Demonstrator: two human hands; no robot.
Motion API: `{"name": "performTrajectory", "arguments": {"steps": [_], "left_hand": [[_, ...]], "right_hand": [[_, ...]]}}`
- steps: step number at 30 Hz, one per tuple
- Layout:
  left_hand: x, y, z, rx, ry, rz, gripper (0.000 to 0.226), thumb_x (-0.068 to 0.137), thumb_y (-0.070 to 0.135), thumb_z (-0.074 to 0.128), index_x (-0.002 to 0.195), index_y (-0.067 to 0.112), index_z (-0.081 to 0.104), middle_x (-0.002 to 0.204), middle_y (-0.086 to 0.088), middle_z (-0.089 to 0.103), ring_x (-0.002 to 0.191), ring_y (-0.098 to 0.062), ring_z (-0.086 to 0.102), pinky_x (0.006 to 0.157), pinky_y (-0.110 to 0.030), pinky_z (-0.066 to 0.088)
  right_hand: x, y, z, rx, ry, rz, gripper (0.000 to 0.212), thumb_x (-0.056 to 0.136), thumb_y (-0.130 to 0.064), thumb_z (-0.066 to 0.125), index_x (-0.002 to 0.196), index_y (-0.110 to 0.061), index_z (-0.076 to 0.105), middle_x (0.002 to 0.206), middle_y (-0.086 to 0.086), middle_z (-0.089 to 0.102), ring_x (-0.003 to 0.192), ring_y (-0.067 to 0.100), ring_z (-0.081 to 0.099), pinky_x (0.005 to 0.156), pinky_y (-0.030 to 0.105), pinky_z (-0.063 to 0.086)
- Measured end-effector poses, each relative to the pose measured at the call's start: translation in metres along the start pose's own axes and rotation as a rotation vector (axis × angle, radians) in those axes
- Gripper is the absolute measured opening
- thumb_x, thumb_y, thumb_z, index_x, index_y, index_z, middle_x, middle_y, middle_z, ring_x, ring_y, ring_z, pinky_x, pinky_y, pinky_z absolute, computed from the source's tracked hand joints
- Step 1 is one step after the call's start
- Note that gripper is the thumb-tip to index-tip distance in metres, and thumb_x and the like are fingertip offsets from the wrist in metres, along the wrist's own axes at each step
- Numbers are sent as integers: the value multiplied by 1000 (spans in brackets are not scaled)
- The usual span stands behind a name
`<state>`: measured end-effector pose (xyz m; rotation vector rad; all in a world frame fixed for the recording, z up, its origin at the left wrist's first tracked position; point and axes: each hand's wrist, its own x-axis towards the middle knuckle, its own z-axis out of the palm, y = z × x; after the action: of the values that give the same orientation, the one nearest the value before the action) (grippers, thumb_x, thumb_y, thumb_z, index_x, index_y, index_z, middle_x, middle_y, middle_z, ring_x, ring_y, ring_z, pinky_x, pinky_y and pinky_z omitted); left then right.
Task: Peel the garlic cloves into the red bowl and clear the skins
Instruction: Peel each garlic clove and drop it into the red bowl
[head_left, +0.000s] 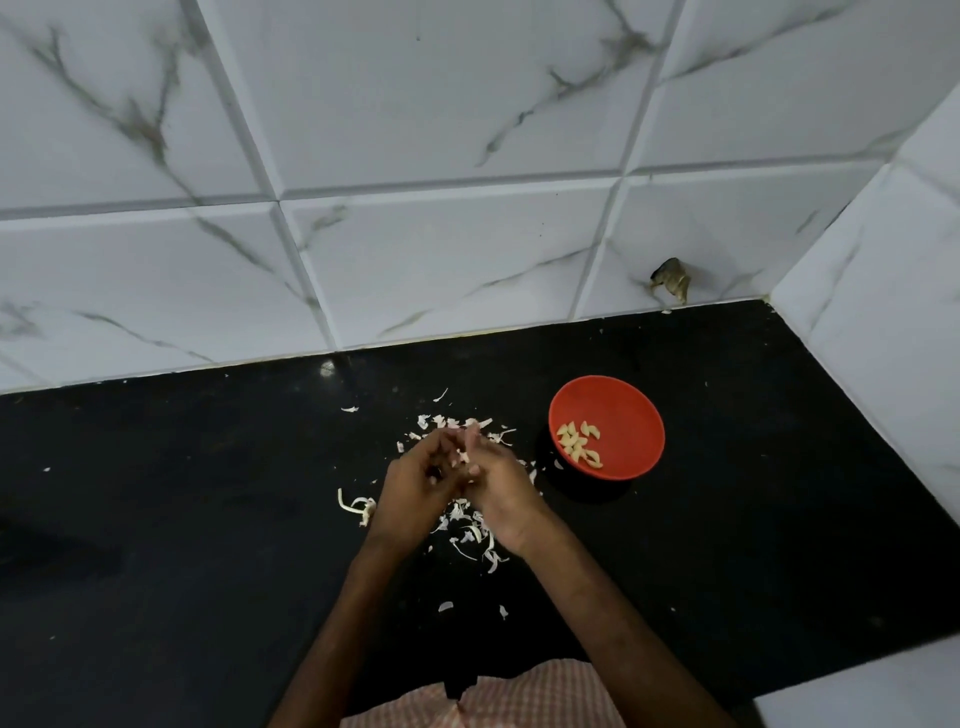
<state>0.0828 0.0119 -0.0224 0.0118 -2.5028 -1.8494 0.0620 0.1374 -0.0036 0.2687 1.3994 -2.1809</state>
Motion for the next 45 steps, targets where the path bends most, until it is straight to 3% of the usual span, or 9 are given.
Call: {"name": "performTrajectory", "arguments": {"steps": [3,9,14,18,21,24,30,39,45], "left_hand": [[4,1,3,141,-91,75,18,92,3,65,92,21,63,76,4,64,70,-17,60,65,-37,52],[17,11,19,112,-214,117,21,95,2,64,99,22,68,80,8,65,72,-16,62,67,-29,52],[27,25,46,-244,-184,-121,15,101,3,52,88,6,59,59,10,51,52,-6,45,48,-17,36],[29,29,52,-462,-80,-266,28,101,6,46,74,14,44,55,1,35,46,-10,28,40,-19,23],[29,31,55,-658,-79,-366,28,100,10,42,73,19,40,54,3,29,45,-7,21,40,-18,18],[31,34,59,-782,-53,-407,30,100,14,40,71,21,42,54,5,27,44,-6,20,41,-19,15],[33,37,63,-615,8,-342,28,101,12,42,73,16,45,54,5,27,45,-5,25,39,-19,23],[29,44,62,-508,12,-280,27,106,12,36,84,7,49,55,1,25,47,-10,21,43,-23,19],[33,41,61,-507,-12,-277,31,106,17,39,84,7,57,54,1,28,48,-10,24,44,-24,21]], "right_hand": [[-3,3,-4,106,-37,59,32,102,-25,49,118,-4,67,115,11,72,110,22,67,90,30,55],[-5,-4,-28,322,-64,78,41,107,-27,37,132,-5,61,136,11,64,127,22,60,102,34,51],[-6,-16,-53,576,2,56,52,108,-37,26,138,-7,56,143,10,59,136,24,53,112,41,38],[-9,-26,-69,606,-14,14,62,102,-48,32,144,-7,51,146,10,56,139,23,50,122,42,29],[-11,-30,-71,455,38,-33,54,103,-43,38,138,-6,55,141,11,61,133,23,55,119,41,35],[-16,-24,-66,30,188,-254,27,104,-21,51,120,-8,68,123,8,71,119,23,65,106,41,49],[-18,-22,-59,-383,242,-485,22,87,-8,77,107,-9,69,107,5,73,101,18,71,91,36,57],[-14,-26,-65,-380,210,-502,26,94,0,63,104,-21,73,104,-3,75,104,14,70,91,30,56],[-12,-24,-65,-263,170,-453,18,95,-7,67,110,-12,74,109,3,75,108,18,70,94,32,56]]}}
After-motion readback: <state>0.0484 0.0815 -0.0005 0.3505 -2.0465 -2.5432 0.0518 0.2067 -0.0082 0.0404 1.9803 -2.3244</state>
